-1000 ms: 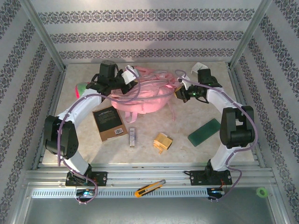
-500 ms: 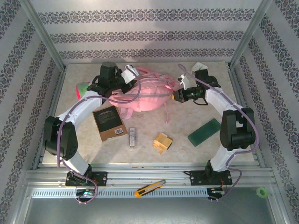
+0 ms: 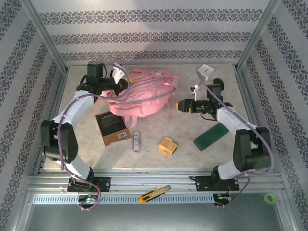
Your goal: Pack the student bag
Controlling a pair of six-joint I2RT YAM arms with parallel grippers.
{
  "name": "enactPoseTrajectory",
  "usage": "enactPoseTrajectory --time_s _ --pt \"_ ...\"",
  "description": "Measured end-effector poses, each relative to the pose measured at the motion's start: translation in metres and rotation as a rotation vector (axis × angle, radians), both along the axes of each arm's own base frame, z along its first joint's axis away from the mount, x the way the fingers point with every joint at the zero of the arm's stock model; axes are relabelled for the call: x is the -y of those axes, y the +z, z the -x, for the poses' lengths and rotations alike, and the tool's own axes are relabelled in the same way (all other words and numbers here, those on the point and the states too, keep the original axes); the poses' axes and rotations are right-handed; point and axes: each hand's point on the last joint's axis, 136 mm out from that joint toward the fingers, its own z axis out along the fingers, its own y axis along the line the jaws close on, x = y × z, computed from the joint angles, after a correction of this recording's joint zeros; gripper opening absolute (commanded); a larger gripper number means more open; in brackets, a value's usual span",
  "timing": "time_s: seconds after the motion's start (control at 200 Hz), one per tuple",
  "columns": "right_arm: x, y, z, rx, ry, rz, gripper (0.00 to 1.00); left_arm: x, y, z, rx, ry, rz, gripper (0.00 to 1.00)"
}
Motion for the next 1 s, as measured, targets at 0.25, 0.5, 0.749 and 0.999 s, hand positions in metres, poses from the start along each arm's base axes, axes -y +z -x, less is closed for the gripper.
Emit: enactPoseTrajectory --time_s 0.25,0.5,0.749,0.999 --pt "0.002 -0.010 0.001 0.115 -0.025 -0.014 0.58 -0.003 0.012 0.009 -0.027 -0.063 0.077 0.00" --pt "-0.006 0.000 -0.031 0.291 0.033 -0.042 0.56 0.003 0.020 0.015 -0.033 -0.108 0.124 0.00" --pt "-0.016 0.015 -0.060 0.369 0.098 -0.083 0.56 0.004 0.024 0.017 -0.032 -0.127 0.140 0.00" --pt "-0.024 0.040 -0.064 0.455 0.181 -0.124 0.46 0.003 0.025 0.018 -0.035 -0.133 0.149 0.00"
